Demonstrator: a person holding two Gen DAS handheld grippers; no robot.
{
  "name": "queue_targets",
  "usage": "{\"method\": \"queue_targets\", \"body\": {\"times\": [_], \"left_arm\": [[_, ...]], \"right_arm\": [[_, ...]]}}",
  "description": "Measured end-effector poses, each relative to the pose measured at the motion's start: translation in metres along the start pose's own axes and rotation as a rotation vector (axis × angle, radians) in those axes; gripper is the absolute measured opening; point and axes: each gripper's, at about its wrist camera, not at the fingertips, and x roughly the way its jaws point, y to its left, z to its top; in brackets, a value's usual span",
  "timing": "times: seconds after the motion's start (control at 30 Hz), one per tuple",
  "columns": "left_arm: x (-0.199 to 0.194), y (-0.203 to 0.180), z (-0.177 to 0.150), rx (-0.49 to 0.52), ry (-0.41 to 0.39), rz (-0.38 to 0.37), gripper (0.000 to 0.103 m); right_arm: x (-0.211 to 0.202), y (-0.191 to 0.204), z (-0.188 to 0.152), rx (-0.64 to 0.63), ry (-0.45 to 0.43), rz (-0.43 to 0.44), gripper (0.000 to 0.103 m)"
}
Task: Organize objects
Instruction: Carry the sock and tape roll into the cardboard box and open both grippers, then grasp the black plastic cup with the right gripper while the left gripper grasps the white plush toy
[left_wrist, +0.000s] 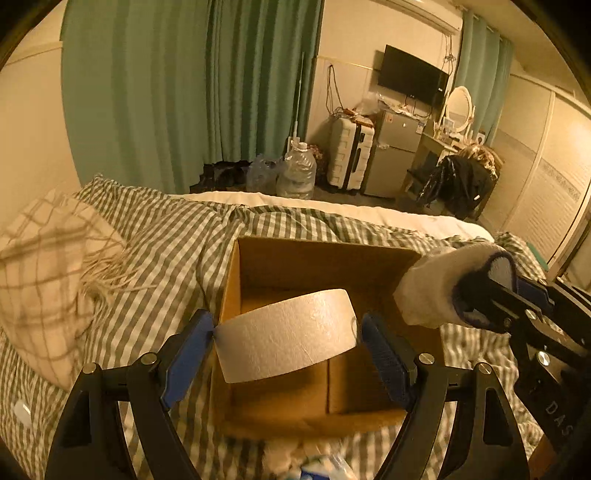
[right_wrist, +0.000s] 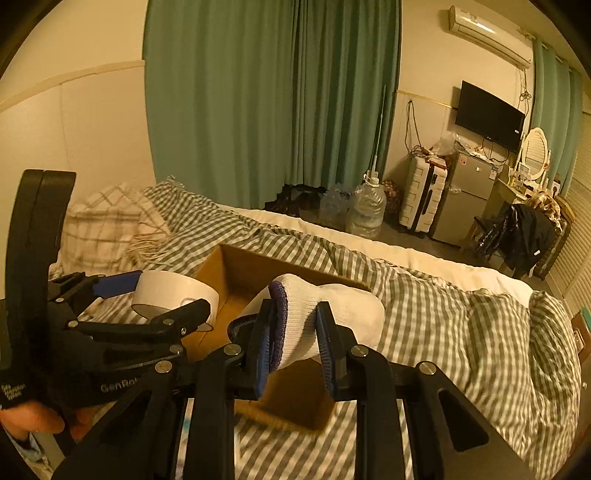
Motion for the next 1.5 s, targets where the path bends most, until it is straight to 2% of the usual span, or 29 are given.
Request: {"method": "queue_targets", "body": {"times": [0.17, 0.3, 0.33, 0.4, 0.43, 0.47, 0.6, 0.67, 0.9, 1.07, 1.17, 1.33, 1.5], "left_arm": [[0.035, 0.006, 0.000, 0.011, 0.020, 0.011, 0.085], [0.045, 0.010, -0.004, 0.000, 0.038, -0.014, 0.087], [0.045, 0.010, -0.004, 0.005, 0.042, -0.008, 0.090], [0.041, 0.008, -0.005, 0.019, 0.042, 0.021, 0.098], [0.036, 0.008, -0.005, 0.023, 0.036, 0.027, 0.099], [0.029, 0.008, -0.006, 0.020, 0.029, 0.028, 0.099], [-0.004, 0.012, -0.007, 0.002, 0.007, 0.046, 0.100], [-0.027, 0.012, -0.008, -0.005, -0.015, 0.054, 0.101], [-0.118, 0.016, -0.024, -0.025, -0.114, 0.073, 0.103], [-0.160, 0.021, -0.051, -0.030, -0.143, 0.098, 0.103], [-0.173, 0.023, -0.074, -0.028, -0.143, 0.110, 0.103], [-0.172, 0.026, -0.113, -0.031, -0.114, 0.135, 0.103], [-0.146, 0.026, -0.150, -0.037, -0.055, 0.145, 0.103]], "right_arm": [[0.043, -0.007, 0.005, 0.015, 0.028, 0.007, 0.019], [0.055, -0.012, 0.001, 0.043, 0.024, 0.027, 0.019], [0.055, -0.014, 0.001, 0.046, 0.025, 0.033, 0.022], [0.048, -0.016, 0.001, 0.052, 0.010, 0.019, 0.038], [0.042, -0.017, 0.002, 0.054, 0.000, 0.012, 0.052], [0.034, -0.019, 0.003, 0.057, -0.013, 0.005, 0.061], [-0.006, -0.023, 0.008, 0.071, -0.046, -0.019, 0.064], [-0.031, -0.024, 0.010, 0.082, -0.061, -0.036, 0.068], [-0.122, -0.010, 0.006, 0.075, -0.109, -0.091, 0.074], [-0.169, 0.006, -0.019, 0.062, -0.114, -0.073, 0.075], [-0.181, 0.016, -0.040, 0.050, -0.097, -0.065, 0.076], [-0.169, 0.034, -0.081, 0.023, -0.025, -0.069, 0.076], [-0.131, 0.045, -0.123, 0.013, 0.090, -0.061, 0.076]]}}
